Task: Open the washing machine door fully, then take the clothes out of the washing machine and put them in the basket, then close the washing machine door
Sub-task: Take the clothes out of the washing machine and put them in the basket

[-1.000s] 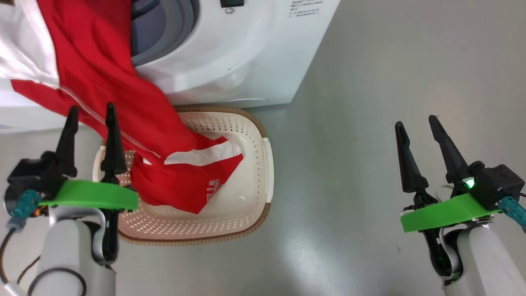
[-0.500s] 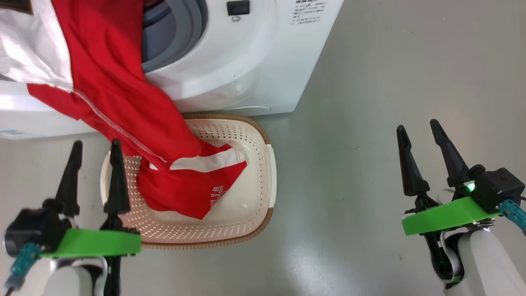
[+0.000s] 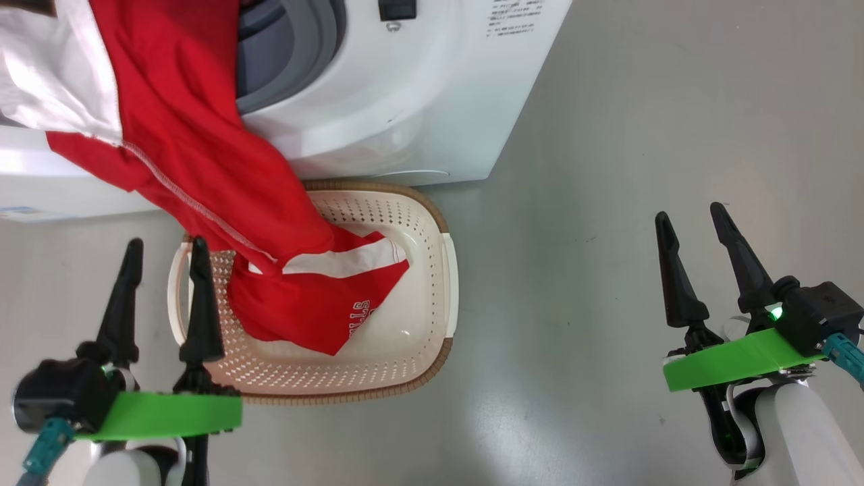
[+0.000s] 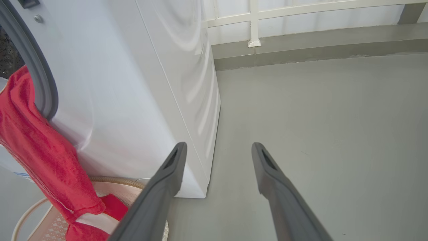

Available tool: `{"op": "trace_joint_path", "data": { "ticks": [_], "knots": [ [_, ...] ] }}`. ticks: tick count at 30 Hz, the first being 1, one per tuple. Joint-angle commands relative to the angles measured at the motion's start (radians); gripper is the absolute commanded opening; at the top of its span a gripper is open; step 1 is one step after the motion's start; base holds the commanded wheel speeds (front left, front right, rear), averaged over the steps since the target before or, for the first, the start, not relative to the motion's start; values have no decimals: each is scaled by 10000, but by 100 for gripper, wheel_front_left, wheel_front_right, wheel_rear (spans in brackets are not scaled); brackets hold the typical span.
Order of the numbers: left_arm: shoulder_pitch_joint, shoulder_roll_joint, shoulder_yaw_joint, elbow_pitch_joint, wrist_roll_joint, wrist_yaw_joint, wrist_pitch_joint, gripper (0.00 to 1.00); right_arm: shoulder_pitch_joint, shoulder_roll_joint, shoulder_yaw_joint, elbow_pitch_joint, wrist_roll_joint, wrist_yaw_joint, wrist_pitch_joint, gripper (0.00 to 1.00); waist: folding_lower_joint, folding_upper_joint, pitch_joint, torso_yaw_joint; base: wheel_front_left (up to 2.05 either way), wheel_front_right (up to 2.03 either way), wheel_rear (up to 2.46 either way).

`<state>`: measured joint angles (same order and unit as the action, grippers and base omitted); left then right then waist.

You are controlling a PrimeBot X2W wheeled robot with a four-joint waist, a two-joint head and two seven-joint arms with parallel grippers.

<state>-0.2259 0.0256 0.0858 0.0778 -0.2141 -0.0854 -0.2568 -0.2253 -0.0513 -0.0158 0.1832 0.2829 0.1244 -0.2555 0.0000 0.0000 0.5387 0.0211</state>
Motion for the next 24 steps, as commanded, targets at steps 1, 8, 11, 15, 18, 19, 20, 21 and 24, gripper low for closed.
{"op": "trace_joint_path", "data": {
  "ticks": [1,8,11,15,18,19,20,21,24],
  "knots": [
    [-74,246,296,-271,-21,83,-49,100,147,11,202,-245,-81,63,-63,100,0,0,37,17,0,0,0],
    [-1375,246,676,-271,259,-126,-49,100,8,11,171,-302,-122,63,-63,100,0,0,293,35,0,0,0],
    [-2073,246,831,-70,546,-229,-49,100,-48,11,210,-318,-117,63,-63,100,0,0,404,-14,0,0,0],
    [-3125,281,994,408,921,-353,-49,100,-149,11,276,-314,-80,63,-63,100,0,0,576,-128,0,0,0],
    [-3837,475,942,1072,1101,-412,-49,100,-247,11,333,-296,-39,63,-63,100,0,0,682,-286,0,0,0],
    [-4049,564,883,1283,1166,-423,-49,100,-280,11,350,-300,-21,63,-63,100,0,0,723,-349,0,0,0],
    [-4248,649,818,1530,1210,-431,-49,100,-308,11,362,-307,-4,63,-63,100,0,0,767,-405,0,0,0],
    [-4447,747,764,1789,1250,-437,-49,100,-330,11,378,-307,10,63,-63,100,0,0,801,-467,0,0,0],
    [-5033,1021,642,2514,1336,-446,-49,100,-369,11,410,-315,59,63,-63,100,0,0,899,-623,0,0,0]
  ]
}}
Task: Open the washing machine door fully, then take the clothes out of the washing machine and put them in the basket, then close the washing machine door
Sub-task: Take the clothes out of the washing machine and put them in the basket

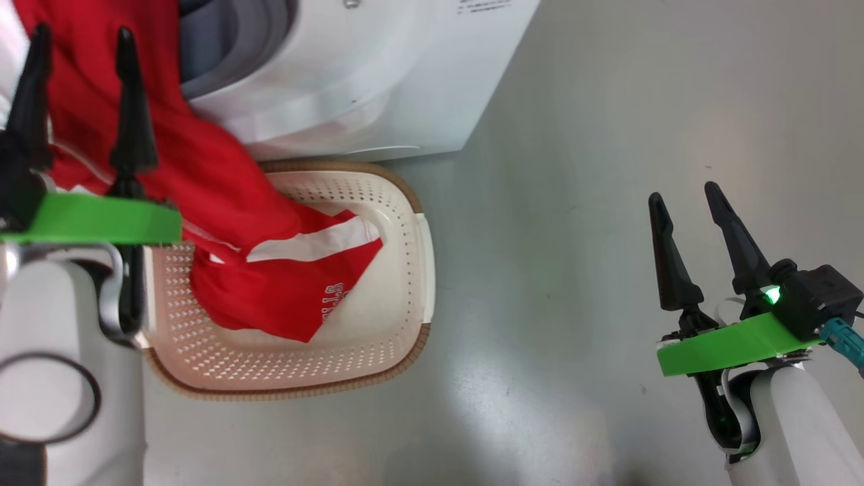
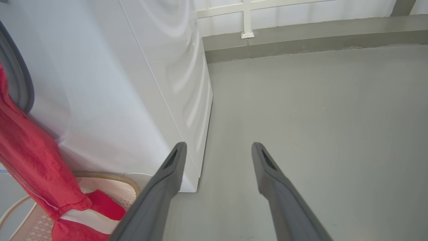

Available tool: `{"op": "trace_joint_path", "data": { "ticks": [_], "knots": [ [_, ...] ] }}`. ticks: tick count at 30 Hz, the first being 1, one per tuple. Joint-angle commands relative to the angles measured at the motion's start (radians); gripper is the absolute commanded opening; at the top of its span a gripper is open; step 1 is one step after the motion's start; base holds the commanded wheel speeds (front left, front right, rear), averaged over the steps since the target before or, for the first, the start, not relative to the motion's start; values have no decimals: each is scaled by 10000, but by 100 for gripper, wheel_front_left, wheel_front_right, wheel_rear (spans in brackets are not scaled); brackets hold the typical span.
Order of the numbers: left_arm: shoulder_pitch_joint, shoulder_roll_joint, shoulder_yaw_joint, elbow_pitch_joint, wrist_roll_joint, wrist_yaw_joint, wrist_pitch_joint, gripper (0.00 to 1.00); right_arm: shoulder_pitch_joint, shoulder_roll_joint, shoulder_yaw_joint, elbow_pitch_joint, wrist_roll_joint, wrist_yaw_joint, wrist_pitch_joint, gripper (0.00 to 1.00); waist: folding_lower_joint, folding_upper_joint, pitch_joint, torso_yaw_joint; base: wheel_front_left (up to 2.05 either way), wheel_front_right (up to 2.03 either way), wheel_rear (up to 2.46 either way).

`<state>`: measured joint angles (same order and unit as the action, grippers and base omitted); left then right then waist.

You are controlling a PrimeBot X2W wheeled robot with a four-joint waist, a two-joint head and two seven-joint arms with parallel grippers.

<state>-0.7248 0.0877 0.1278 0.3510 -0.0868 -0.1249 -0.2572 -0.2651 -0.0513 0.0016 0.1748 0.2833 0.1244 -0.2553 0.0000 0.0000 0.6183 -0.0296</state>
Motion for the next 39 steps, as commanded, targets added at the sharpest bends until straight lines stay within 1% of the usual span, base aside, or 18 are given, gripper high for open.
{"op": "trace_joint_path", "data": {
  "ticks": [1,7,13,14,21,25,27,28,29,30,39],
  "knots": [
    [-220,483,226,35,71,-52,-46,100,24,11,259,-233,76,63,-65,100,0,0,129,-176,0,0,0],
    [-1115,992,375,1452,285,-54,-46,100,-37,11,429,-206,197,63,-65,100,0,0,213,-557,0,0,0],
    [-1938,1403,696,2940,415,96,-46,100,-69,11,539,-230,279,63,-65,100,0,0,334,-817,0,0,0],
    [-1938,1403,696,2940,415,96,-46,100,-69,11,539,-230,279,63,-65,100,0,0,334,-817,0,0,0],
    [-2529,1643,694,4227,560,166,-46,100,-29,11,597,-226,315,63,-65,100,0,0,384,-951,0,0,0],
    [-2689,1701,683,4621,586,232,-46,100,-57,11,645,-214,329,63,-65,100,0,0,374,-995,0,0,0],
    [-2723,1714,680,4730,576,231,-46,44,-63,11,668,-220,340,63,-65,100,0,0,353,-1010,0,0,0],
    [-2731,1720,671,4765,576,228,-46,27,-58,11,677,-224,342,63,-65,100,0,0,341,-1015,0,0,0],
    [-2737,1720,668,4801,567,223,-46,3,-52,11,683,-227,343,63,-65,100,0,0,331,-1017,0,0,0],
    [-2745,1721,662,4830,558,218,-46,0,-48,11,685,-232,344,63,-65,100,0,0,326,-1018,0,0,0],
    [-2614,1578,743,4547,387,173,-46,0,-44,11,588,-221,300,63,-65,100,0,0,182,-906,0,0,0]
  ]
}}
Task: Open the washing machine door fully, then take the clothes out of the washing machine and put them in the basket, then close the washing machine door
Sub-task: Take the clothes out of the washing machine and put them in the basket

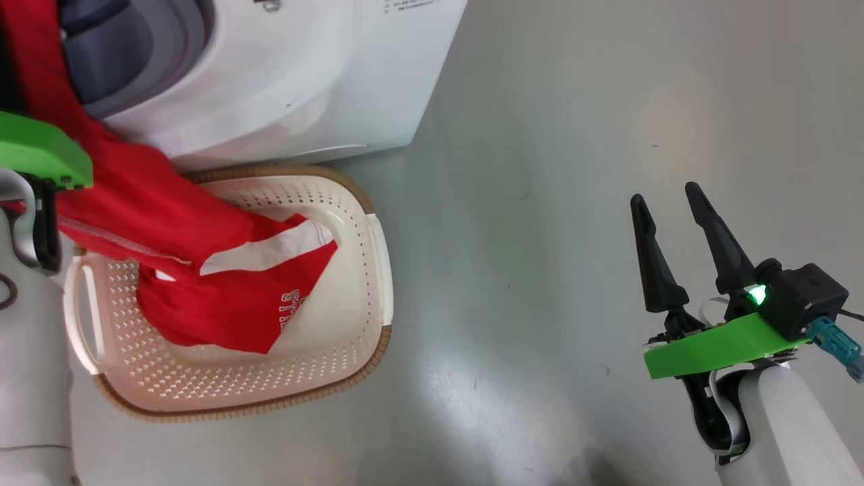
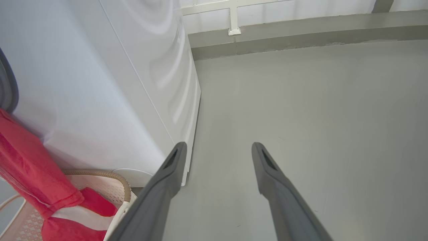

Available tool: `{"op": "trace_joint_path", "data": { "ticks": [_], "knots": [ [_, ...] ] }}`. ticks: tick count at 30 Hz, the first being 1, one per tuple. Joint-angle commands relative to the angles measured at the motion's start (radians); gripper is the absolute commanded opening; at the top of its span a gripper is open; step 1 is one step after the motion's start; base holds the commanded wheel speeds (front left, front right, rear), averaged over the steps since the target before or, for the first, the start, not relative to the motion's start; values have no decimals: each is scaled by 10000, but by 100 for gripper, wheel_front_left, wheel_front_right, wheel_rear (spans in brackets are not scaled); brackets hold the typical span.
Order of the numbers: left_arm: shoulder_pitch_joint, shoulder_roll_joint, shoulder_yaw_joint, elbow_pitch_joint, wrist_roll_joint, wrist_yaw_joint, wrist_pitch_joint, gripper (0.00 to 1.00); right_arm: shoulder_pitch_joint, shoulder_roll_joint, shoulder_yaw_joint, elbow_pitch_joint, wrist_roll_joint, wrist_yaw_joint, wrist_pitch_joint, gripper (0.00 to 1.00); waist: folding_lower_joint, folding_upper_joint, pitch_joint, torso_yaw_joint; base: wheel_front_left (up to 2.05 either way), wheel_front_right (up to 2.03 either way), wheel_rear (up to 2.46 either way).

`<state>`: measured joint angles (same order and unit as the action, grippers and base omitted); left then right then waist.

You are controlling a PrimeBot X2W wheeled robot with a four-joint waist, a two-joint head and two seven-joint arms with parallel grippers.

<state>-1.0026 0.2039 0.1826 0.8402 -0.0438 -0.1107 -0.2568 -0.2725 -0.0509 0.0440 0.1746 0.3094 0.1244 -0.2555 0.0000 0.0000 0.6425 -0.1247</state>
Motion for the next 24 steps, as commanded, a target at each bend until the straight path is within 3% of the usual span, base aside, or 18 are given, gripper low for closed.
{"op": "trace_joint_path", "data": {
  "ticks": [1,18,24],
  "knots": [
    [229,375,237,-468,-90,23,-49,0,42,7,152,-212,37,63,-63,100,0,0,-105,69,0,0,0],
    [2349,-711,965,-3805,-810,-190,-49,0,365,7,-199,-44,-137,63,-63,100,0,0,-1173,858,0,0,0],
    [3294,-1015,770,-4899,-1073,-196,-49,0,501,7,-308,18,-109,63,-63,100,0,0,-1521,1069,0,0,0]
  ]
}}
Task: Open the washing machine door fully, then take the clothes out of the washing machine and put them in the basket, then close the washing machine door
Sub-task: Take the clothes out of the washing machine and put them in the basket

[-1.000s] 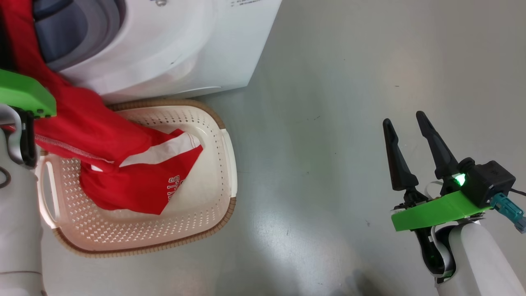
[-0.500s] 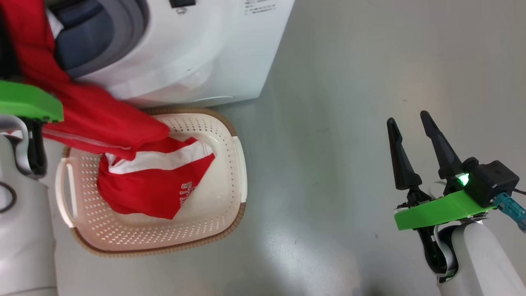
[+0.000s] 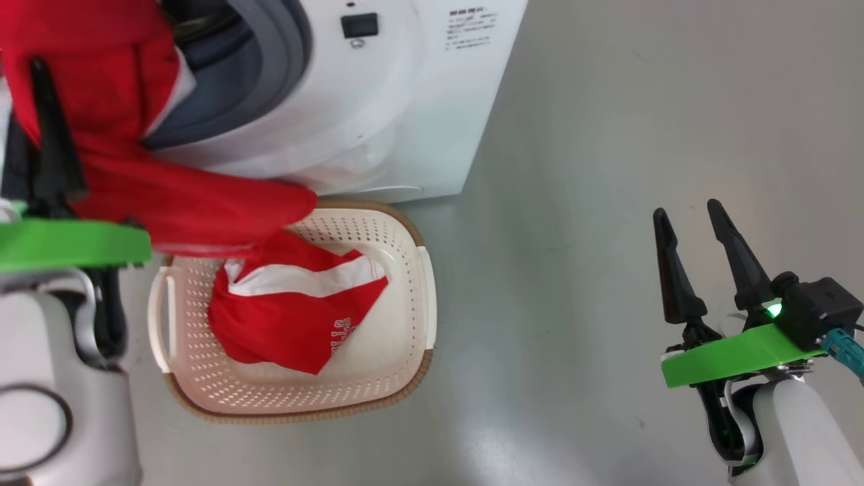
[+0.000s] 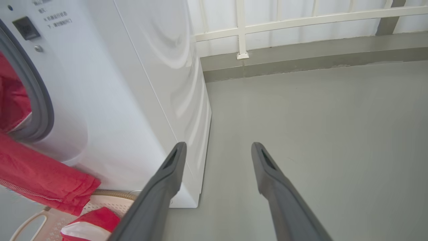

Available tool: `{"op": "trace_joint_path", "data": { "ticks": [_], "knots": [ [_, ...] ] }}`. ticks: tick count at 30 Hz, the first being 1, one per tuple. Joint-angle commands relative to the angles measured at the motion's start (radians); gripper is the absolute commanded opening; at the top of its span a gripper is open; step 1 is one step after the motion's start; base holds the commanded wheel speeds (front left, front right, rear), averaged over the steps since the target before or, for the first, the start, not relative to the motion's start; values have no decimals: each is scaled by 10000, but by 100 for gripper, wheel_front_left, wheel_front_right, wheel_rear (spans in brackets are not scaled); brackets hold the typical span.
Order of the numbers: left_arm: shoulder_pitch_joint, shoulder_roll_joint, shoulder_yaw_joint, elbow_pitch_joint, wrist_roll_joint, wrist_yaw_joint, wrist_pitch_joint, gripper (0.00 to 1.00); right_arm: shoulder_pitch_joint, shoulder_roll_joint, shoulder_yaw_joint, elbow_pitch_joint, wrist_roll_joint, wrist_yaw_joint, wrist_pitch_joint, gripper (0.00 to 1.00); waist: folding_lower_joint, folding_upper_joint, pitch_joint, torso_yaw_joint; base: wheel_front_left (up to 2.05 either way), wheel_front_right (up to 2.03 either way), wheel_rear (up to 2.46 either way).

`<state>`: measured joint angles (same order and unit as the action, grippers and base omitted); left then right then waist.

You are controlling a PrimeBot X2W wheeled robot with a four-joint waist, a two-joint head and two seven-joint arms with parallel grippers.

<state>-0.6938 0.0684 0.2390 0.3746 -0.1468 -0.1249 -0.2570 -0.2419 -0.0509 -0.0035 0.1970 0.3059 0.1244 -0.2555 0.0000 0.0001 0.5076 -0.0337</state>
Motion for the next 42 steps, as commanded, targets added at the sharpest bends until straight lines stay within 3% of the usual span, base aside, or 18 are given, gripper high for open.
{"op": "trace_joint_path", "data": {
  "ticks": [1,10,18,30,42],
  "knots": [
    [385,283,206,-439,-110,-54,-48,0,221,7,145,-201,-64,63,-63,100,0,-1,-231,203,0,0,0],
    [2488,-138,-156,-2464,-318,-56,-48,0,440,7,122,-120,97,63,-63,100,0,-1,-731,421,0,0,0],
    [3936,-178,-759,-3004,-1131,-57,-48,0,510,7,175,-71,145,63,-63,100,0,-1,-883,419,0,0,0],
    [4839,-180,-1388,-2207,-1594,161,-48,0,612,7,257,-38,171,63,-63,100,0,-1,-1000,259,0,0,0],
    [4652,-181,-1866,-146,-1623,106,-48,0,579,7,326,-74,180,63,-63,100,0,-1,-782,45,0,0,0]
  ]
}}
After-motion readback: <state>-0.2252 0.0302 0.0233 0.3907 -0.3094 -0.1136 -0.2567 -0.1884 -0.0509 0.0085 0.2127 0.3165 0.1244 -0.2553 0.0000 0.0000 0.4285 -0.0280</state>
